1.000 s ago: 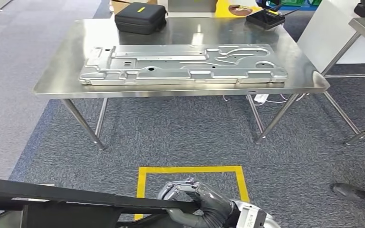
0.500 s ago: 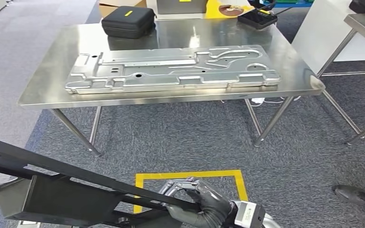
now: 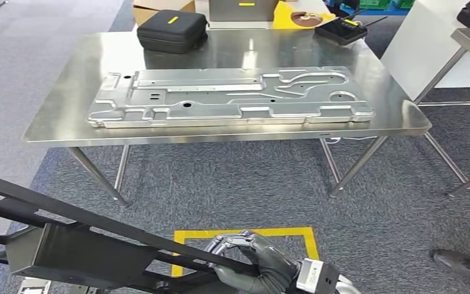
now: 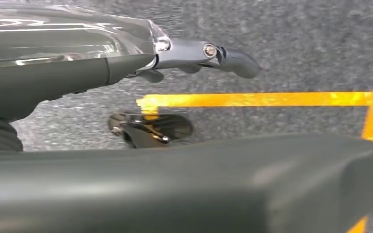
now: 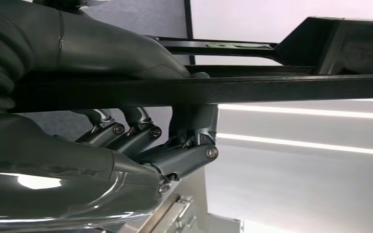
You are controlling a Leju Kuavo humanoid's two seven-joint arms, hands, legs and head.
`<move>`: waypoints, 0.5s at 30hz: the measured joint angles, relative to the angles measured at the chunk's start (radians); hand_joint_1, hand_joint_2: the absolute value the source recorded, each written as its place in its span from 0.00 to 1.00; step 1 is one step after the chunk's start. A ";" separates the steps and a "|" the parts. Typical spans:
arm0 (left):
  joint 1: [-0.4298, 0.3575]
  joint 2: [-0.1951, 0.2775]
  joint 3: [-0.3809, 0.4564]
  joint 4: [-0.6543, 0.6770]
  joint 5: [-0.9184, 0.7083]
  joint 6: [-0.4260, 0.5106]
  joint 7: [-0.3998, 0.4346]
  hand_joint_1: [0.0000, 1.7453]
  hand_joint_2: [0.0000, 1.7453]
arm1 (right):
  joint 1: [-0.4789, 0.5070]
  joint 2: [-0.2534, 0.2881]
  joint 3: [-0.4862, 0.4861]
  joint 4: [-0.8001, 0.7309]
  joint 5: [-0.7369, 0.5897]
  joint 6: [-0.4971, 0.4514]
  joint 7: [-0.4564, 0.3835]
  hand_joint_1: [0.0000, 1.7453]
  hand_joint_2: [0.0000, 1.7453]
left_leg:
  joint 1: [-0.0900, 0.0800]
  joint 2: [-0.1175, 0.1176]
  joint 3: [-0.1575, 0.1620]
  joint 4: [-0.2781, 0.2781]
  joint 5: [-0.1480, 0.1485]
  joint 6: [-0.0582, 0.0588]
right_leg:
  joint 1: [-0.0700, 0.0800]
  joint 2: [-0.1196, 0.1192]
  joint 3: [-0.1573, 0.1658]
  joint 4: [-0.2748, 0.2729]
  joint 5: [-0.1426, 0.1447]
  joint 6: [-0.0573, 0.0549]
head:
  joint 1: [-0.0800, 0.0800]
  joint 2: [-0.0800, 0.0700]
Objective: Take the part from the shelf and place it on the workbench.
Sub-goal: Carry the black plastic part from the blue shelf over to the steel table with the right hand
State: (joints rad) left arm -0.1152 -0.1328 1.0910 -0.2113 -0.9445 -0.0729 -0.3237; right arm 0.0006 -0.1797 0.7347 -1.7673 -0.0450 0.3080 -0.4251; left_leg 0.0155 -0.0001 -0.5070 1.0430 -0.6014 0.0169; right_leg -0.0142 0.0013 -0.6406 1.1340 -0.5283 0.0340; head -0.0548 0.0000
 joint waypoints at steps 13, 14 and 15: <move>0.001 0.000 0.000 0.000 -0.002 0.000 0.000 0.00 1.00 | 0.006 -0.012 -0.003 -0.016 0.014 -0.019 0.000 1.00 1.00 | -0.004 0.002 -0.172 0.233 -0.024 -0.033 | 0.000 0.004 0.094 -0.075 -0.061 -0.052 | -0.001 0.000; 0.001 0.000 0.000 0.000 -0.002 0.000 0.000 0.00 1.00 | 0.007 -0.012 -0.003 -0.016 0.014 -0.019 0.000 1.00 1.00 | -0.006 0.002 -0.157 0.174 0.026 -0.027 | 0.000 0.005 0.107 -0.076 -0.070 -0.050 | -0.001 0.000; 0.001 0.000 0.000 0.000 -0.002 0.000 0.000 0.00 1.00 | 0.006 -0.012 -0.003 -0.017 0.014 -0.019 0.000 1.00 1.00 | -0.009 0.001 -0.142 0.122 0.064 -0.020 | 0.001 0.005 0.117 -0.076 -0.078 -0.047 | -0.001 0.000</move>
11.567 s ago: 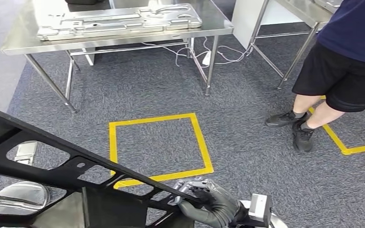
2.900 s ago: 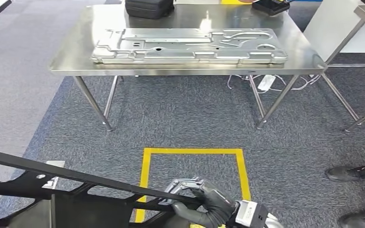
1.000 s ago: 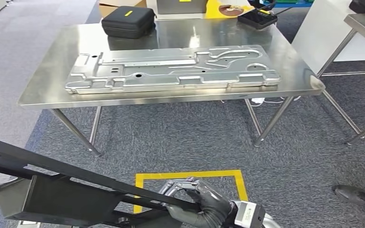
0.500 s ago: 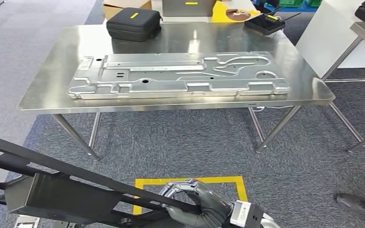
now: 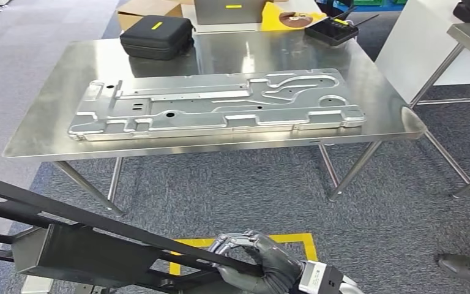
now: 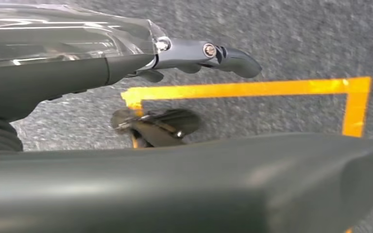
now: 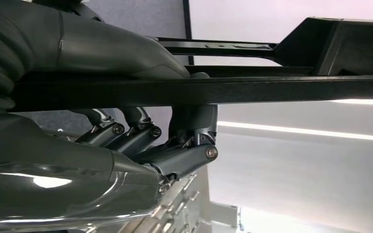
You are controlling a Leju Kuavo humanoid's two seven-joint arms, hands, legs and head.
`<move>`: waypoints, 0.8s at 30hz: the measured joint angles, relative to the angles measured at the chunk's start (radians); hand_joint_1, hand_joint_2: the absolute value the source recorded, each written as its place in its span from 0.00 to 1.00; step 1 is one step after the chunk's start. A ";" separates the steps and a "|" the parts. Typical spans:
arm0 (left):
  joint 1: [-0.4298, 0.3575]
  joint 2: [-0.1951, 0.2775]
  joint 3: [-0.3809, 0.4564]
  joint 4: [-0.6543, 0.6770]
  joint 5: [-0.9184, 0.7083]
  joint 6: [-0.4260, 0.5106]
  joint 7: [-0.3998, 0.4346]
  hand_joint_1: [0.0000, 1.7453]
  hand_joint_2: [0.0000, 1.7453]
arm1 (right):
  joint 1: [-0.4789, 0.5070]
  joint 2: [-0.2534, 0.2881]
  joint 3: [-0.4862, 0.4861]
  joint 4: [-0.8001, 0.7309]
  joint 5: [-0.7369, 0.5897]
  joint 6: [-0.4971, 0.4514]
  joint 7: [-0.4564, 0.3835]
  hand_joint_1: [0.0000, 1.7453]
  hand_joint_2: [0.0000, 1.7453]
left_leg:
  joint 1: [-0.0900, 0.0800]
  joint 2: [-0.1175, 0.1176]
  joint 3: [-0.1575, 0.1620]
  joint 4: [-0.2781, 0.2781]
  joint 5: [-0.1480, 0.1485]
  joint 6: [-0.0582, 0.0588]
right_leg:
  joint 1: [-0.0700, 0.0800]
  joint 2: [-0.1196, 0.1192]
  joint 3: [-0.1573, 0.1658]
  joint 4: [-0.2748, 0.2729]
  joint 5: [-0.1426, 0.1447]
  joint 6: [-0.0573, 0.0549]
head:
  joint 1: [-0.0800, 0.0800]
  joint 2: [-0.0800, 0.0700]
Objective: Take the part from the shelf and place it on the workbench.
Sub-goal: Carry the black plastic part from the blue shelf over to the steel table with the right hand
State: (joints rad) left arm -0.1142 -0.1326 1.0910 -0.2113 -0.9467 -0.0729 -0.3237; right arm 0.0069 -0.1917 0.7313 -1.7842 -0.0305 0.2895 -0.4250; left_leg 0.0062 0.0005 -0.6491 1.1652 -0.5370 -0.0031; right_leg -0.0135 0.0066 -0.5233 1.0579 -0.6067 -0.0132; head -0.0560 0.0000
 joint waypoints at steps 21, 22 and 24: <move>-0.005 0.002 0.000 0.000 -0.002 0.000 0.000 0.00 1.00 | 0.009 -0.006 0.000 -0.003 0.000 0.000 -0.001 1.00 1.00 | 0.006 0.000 0.152 -0.125 -0.086 -0.008 | 0.001 -0.004 -0.088 0.008 0.065 0.015 | 0.000 0.000; -0.007 0.002 0.000 0.000 -0.002 0.000 0.000 0.00 1.00 | 0.009 -0.005 0.000 -0.005 0.000 0.000 -0.001 1.00 1.00 | 0.006 0.000 0.142 -0.101 -0.097 -0.012 | -0.002 -0.005 -0.082 0.005 0.062 0.008 | 0.000 0.000; -0.006 0.002 0.000 0.000 -0.004 0.000 0.000 0.00 1.00 | 0.009 -0.005 0.000 -0.007 0.001 -0.005 -0.003 1.00 1.00 | 0.007 -0.001 0.080 0.010 -0.138 -0.019 | -0.004 -0.007 -0.070 0.002 0.052 -0.003 | 0.000 0.000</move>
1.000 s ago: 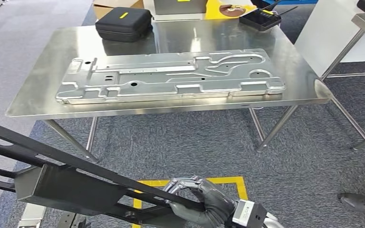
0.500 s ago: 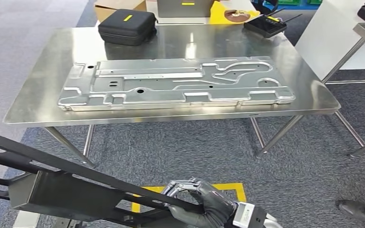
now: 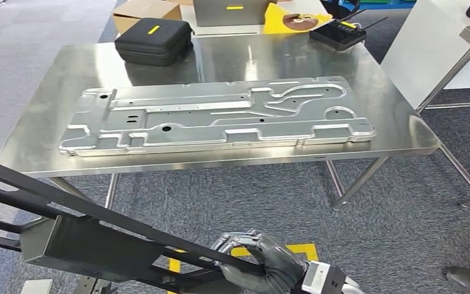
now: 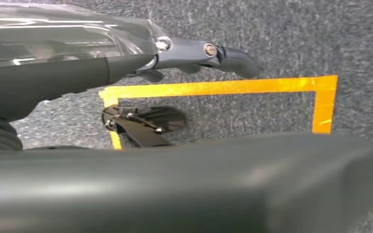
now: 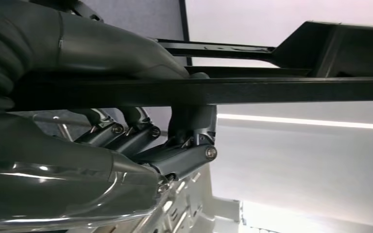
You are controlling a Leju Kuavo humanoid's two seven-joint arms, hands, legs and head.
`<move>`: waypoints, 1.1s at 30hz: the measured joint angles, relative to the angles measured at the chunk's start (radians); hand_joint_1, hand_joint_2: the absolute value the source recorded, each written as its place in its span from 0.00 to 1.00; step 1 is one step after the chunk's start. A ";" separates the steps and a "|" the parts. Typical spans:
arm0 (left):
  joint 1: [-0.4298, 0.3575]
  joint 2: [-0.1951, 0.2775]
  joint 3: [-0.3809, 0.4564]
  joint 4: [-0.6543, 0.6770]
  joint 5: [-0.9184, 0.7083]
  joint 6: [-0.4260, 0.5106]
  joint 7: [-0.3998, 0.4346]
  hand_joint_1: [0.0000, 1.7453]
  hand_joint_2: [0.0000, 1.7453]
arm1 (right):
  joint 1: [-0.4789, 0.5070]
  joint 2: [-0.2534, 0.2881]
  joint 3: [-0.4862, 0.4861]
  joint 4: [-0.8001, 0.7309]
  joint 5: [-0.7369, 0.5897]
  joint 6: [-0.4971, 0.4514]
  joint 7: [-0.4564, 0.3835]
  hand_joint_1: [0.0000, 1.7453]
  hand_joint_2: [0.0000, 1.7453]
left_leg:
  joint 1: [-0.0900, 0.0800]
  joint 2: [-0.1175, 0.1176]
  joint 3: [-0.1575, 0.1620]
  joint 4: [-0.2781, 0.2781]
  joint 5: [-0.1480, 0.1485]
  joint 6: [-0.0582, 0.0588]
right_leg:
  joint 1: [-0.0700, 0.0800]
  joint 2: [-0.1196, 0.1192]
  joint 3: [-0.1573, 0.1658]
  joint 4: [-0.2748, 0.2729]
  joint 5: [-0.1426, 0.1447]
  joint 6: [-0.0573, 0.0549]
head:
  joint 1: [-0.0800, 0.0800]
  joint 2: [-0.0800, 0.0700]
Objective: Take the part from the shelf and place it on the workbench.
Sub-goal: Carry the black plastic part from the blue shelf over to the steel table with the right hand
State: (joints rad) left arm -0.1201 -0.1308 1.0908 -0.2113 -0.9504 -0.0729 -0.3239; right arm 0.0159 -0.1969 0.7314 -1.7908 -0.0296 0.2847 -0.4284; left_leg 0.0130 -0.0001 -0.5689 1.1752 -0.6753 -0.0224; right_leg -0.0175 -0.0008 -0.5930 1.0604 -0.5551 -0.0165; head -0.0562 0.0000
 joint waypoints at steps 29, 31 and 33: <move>0.017 0.002 0.017 0.000 0.034 0.000 -0.016 0.00 1.00 | 0.118 -0.138 -0.200 -0.175 0.050 -0.137 0.035 1.00 1.00 | -0.004 -0.001 0.059 -0.095 0.036 0.011 | 0.001 0.001 -0.008 0.000 0.013 0.011 | -0.002 0.000; 0.019 0.002 0.018 0.000 0.034 0.000 -0.016 0.00 1.00 | 0.127 -0.143 -0.209 -0.186 0.053 -0.137 0.035 1.00 1.00 | -0.002 -0.001 -0.011 0.027 -0.008 0.005 | -0.001 -0.001 0.003 -0.002 0.002 0.003 | -0.003 0.000; 0.024 0.001 0.019 0.000 0.034 0.000 -0.016 0.00 1.00 | 0.138 -0.146 -0.214 -0.191 0.056 -0.137 0.036 1.00 1.00 | -0.001 -0.001 -0.088 0.132 -0.021 0.003 | 0.000 0.000 0.017 -0.002 -0.010 0.002 | -0.003 0.000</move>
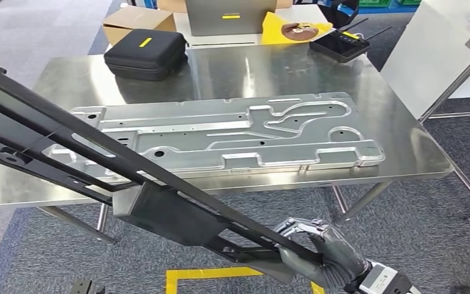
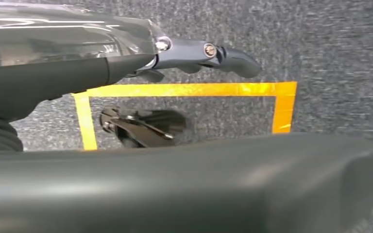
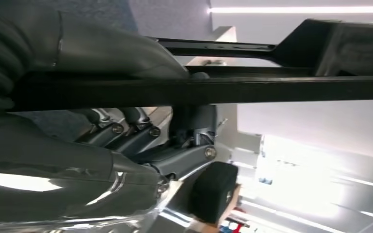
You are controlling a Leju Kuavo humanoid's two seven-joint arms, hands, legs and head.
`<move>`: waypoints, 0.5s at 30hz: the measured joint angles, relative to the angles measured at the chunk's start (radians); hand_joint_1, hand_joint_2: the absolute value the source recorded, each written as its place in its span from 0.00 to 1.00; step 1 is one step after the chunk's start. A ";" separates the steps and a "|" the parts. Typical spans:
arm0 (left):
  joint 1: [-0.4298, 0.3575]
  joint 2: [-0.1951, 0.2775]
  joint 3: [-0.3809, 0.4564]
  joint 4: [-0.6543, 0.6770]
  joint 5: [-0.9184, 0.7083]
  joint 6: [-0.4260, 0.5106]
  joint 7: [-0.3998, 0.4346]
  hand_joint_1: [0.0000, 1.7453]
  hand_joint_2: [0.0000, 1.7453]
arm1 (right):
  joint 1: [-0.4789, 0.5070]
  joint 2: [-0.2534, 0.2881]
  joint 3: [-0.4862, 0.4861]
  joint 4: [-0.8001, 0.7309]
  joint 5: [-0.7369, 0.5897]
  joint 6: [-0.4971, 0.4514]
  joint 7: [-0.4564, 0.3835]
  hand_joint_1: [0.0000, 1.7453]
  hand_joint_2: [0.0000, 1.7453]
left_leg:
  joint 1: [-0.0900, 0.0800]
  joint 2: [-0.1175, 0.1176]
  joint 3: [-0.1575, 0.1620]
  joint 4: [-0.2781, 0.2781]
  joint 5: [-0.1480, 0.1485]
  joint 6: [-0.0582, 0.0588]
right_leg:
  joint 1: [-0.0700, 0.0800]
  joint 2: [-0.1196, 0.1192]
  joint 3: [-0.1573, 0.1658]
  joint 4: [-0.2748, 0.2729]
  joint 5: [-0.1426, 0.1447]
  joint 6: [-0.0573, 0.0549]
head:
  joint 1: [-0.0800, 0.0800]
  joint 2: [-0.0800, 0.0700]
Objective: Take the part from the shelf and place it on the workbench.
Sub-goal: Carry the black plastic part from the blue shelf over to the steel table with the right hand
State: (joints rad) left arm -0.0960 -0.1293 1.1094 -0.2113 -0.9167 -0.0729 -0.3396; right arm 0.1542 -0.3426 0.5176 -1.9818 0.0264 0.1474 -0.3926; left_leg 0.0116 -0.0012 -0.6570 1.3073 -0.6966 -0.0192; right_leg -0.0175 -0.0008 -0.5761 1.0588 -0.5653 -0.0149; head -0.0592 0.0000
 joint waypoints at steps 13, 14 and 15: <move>0.004 -0.002 0.006 0.000 0.001 0.000 -0.004 0.00 1.00 | 0.039 -0.019 -0.041 -0.028 0.011 0.000 0.001 1.00 1.00 | -0.003 0.000 0.088 -0.261 0.149 0.049 | 0.000 0.003 -0.006 0.121 -0.106 0.047 | 0.000 0.000; 0.004 -0.003 0.006 0.000 0.001 0.000 -0.004 0.00 1.00 | 0.041 -0.021 -0.043 -0.028 0.012 0.000 0.001 1.00 1.00 | -0.003 0.001 0.094 -0.261 0.144 0.051 | 0.000 0.003 -0.048 0.187 -0.127 0.050 | 0.000 0.000; 0.005 -0.004 0.006 0.000 0.001 0.000 -0.004 0.00 1.00 | 0.045 -0.023 -0.044 -0.028 0.013 0.000 0.001 1.00 1.00 | -0.003 0.001 0.101 -0.261 0.139 0.051 | -0.001 0.003 -0.084 0.237 -0.133 0.053 | 0.000 0.000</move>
State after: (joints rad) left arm -0.0913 -0.1338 1.1158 -0.2113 -0.9154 -0.0729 -0.3441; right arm 0.1991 -0.3654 0.4733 -2.0100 0.0392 0.1476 -0.3918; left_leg 0.0087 -0.0005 -0.5563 1.0459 -0.5581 0.0322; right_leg -0.0182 0.0027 -0.6599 1.2958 -0.6985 0.0379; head -0.0588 0.0000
